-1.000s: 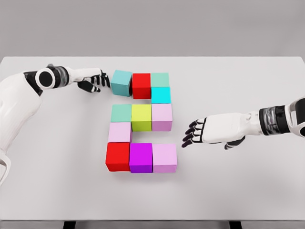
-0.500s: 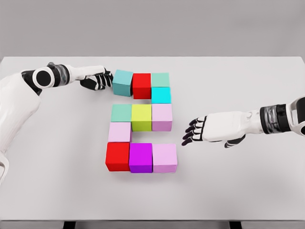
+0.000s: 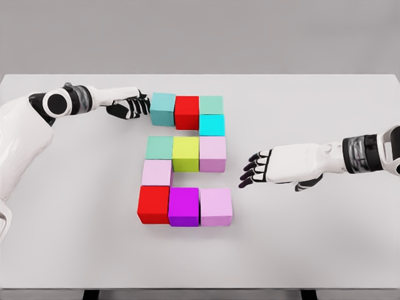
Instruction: Assemble the squares on the desktop into the number 2
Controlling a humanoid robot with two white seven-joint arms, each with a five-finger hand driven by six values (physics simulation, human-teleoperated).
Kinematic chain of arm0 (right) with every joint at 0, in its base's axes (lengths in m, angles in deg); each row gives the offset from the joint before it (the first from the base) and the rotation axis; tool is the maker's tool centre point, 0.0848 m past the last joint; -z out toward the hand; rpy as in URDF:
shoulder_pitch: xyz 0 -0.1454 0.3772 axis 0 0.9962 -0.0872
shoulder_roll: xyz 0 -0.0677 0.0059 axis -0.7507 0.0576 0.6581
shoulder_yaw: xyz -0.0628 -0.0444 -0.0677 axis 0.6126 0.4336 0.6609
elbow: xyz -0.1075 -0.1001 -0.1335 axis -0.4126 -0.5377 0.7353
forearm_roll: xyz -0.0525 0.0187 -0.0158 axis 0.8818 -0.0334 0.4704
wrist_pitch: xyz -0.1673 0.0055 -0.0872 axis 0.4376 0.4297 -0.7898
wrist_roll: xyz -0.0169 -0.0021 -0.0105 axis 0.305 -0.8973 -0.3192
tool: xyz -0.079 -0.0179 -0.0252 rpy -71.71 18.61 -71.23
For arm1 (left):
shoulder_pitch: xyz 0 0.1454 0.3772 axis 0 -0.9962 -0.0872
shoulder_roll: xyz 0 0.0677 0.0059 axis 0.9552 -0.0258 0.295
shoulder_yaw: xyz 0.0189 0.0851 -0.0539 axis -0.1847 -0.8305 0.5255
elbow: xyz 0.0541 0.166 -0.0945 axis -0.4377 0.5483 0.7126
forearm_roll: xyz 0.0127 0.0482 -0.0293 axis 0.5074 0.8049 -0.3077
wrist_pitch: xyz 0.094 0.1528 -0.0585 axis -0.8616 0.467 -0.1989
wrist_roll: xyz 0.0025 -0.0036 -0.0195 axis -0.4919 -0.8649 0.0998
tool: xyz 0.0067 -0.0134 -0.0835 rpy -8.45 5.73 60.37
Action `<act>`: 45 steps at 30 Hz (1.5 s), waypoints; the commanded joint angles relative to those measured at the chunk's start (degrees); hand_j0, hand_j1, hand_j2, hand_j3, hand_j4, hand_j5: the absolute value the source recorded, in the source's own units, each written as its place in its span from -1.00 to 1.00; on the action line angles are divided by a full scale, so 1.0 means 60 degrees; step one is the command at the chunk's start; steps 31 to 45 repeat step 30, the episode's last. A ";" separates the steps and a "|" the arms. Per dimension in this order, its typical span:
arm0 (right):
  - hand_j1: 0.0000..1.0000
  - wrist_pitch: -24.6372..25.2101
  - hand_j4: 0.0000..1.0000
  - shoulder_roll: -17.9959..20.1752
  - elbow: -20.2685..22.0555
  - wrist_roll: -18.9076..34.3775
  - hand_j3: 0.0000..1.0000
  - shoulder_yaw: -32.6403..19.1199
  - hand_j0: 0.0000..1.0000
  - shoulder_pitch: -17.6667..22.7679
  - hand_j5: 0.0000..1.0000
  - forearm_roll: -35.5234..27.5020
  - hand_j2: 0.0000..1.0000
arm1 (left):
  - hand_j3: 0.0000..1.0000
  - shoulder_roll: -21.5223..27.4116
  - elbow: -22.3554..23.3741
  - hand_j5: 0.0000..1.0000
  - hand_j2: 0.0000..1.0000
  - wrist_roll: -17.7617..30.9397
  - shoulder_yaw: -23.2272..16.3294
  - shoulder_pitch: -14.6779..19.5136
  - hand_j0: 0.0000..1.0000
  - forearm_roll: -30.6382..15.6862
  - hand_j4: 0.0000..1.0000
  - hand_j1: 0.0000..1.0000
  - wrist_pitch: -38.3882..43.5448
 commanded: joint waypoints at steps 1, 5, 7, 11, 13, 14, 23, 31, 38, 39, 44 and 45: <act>1.00 0.0023 1.00 0.0007 0.0001 -0.0003 1.00 -0.0006 1.00 0.0000 1.00 -0.0048 1.00 | 0.08 0.0002 -0.0008 0.08 0.08 -0.0003 0.0027 0.0015 0.08 -0.0042 0.08 0.08 -0.0029; 1.00 0.0023 1.00 0.0007 0.0001 -0.0003 1.00 -0.0006 1.00 0.0000 1.00 -0.0048 1.00 | 0.12 0.0207 -0.0126 0.12 0.12 -0.0003 0.0027 -0.0015 0.12 -0.0056 0.12 0.12 -0.0014; 1.00 0.0023 1.00 0.0007 0.0001 -0.0003 1.00 -0.0006 1.00 0.0000 1.00 -0.0048 1.00 | 0.19 0.0207 -0.0111 0.19 0.19 -0.0003 0.0027 -0.0015 0.19 -0.0056 0.19 0.19 -0.0014; 1.00 0.0023 1.00 0.0007 0.0016 -0.0003 1.00 -0.0020 1.00 0.0000 1.00 -0.0048 1.00 | 1.00 0.0338 -0.0111 1.00 1.00 -0.0003 0.0041 0.0029 1.00 -0.0275 1.00 1.00 0.0103; 1.00 0.0023 1.00 0.0021 -0.0028 -0.0003 1.00 -0.0050 1.00 0.0000 1.00 -0.0078 1.00 | 1.00 0.1216 -0.0388 1.00 1.00 -0.0003 -0.0002 -0.0015 1.00 -0.1489 1.00 1.00 -0.0043; 1.00 0.0023 1.00 0.0065 -0.0393 -0.0003 1.00 -0.0473 1.00 0.0000 1.00 -0.0165 1.00 | 1.00 0.1495 -0.0682 1.00 1.00 -0.0003 -0.0076 -0.0029 1.00 -0.2135 1.00 1.00 -0.0131; 1.00 0.0023 1.00 0.0197 -0.2401 -0.0003 1.00 -0.1427 1.00 0.0000 1.00 -0.1762 1.00 | 1.00 0.2609 -0.1898 1.00 1.00 -0.0003 -0.0032 -0.1025 1.00 -0.2722 1.00 1.00 -0.2771; 1.00 0.0023 1.00 0.0197 -0.2401 -0.0003 1.00 -0.1427 1.00 -0.0014 1.00 -0.1777 1.00 | 1.00 0.3019 -0.1869 1.00 1.00 -0.0003 -0.0017 -0.1538 1.00 -0.2766 1.00 1.00 -0.2771; 1.00 0.0023 1.00 0.0197 -0.2401 -0.0003 1.00 -0.1427 1.00 -0.0014 1.00 -0.1777 1.00 | 1.00 0.3019 -0.1869 1.00 1.00 -0.0003 -0.0017 -0.1538 1.00 -0.2766 1.00 1.00 -0.2771; 1.00 0.0023 1.00 0.0197 -0.2401 -0.0003 1.00 -0.1427 1.00 -0.0014 1.00 -0.1777 1.00 | 1.00 0.3019 -0.1869 1.00 1.00 -0.0003 -0.0017 -0.1538 1.00 -0.2766 1.00 1.00 -0.2771; 1.00 0.0023 1.00 0.0197 -0.2401 -0.0003 1.00 -0.1427 1.00 -0.0014 1.00 -0.1777 1.00 | 1.00 0.3019 -0.1869 1.00 1.00 -0.0003 -0.0017 -0.1538 1.00 -0.2766 1.00 1.00 -0.2771; 1.00 0.0023 1.00 0.0197 -0.2401 -0.0003 1.00 -0.1427 1.00 -0.0014 1.00 -0.1777 1.00 | 1.00 0.3019 -0.1869 1.00 1.00 -0.0003 -0.0017 -0.1538 1.00 -0.2766 1.00 1.00 -0.2771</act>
